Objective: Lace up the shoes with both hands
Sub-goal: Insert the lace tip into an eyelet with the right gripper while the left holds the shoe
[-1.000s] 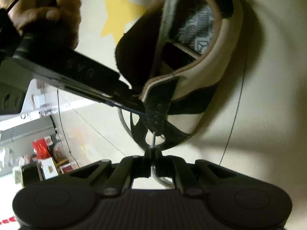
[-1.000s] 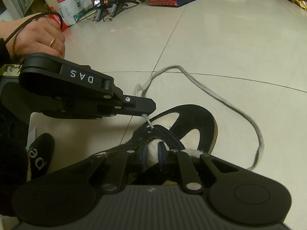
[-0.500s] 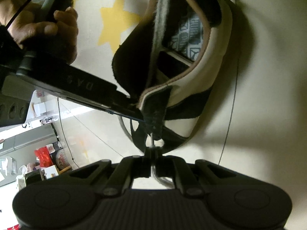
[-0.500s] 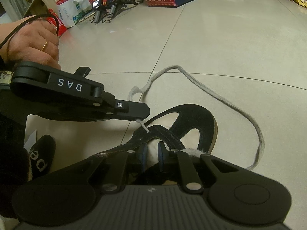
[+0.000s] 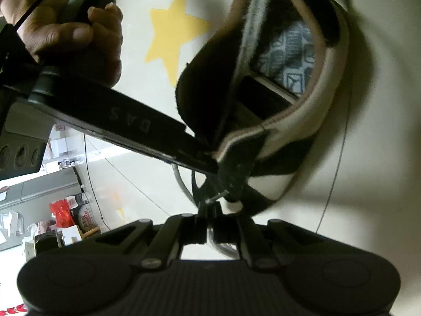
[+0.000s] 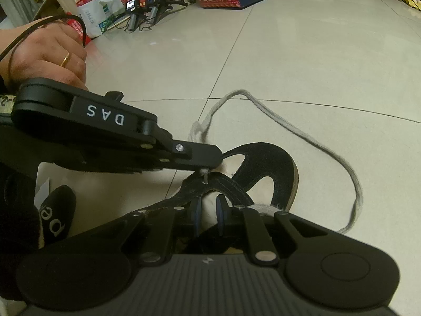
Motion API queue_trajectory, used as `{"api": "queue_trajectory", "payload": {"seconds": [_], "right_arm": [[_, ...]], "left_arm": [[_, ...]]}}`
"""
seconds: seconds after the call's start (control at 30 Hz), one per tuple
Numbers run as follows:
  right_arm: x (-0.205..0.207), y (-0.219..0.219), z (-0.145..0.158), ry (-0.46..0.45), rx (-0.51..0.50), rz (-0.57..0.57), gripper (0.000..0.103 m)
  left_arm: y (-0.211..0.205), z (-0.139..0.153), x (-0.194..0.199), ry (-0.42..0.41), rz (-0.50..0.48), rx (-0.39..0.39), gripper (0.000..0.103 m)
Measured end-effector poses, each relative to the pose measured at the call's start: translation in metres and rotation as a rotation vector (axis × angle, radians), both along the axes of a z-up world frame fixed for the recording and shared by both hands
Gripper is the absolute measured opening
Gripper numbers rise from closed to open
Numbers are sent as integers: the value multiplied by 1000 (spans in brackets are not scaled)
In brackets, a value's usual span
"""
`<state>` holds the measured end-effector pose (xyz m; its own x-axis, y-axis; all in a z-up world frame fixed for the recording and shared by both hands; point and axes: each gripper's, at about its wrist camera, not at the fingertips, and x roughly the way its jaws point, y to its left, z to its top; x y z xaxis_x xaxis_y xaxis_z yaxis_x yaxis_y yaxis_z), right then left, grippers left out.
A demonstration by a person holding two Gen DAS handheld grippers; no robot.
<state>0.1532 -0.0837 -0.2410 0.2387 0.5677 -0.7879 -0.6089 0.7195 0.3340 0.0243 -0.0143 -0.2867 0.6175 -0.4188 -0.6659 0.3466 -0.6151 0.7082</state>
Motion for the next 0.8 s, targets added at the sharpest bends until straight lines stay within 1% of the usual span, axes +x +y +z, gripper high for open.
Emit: {"api": "queue_trajectory", "payload": {"seconds": [0.27, 0.47, 0.8], "right_arm": [[1, 0, -1, 0, 5, -1, 14], [2, -7, -2, -1, 3, 4, 14], [4, -6, -3, 1, -2, 7, 14]], "left_arm": [[-1, -5, 7, 1, 13, 12, 3], [-6, -4, 5, 23, 21, -23, 3], [-3, -10, 0, 33, 25, -39, 4]]}}
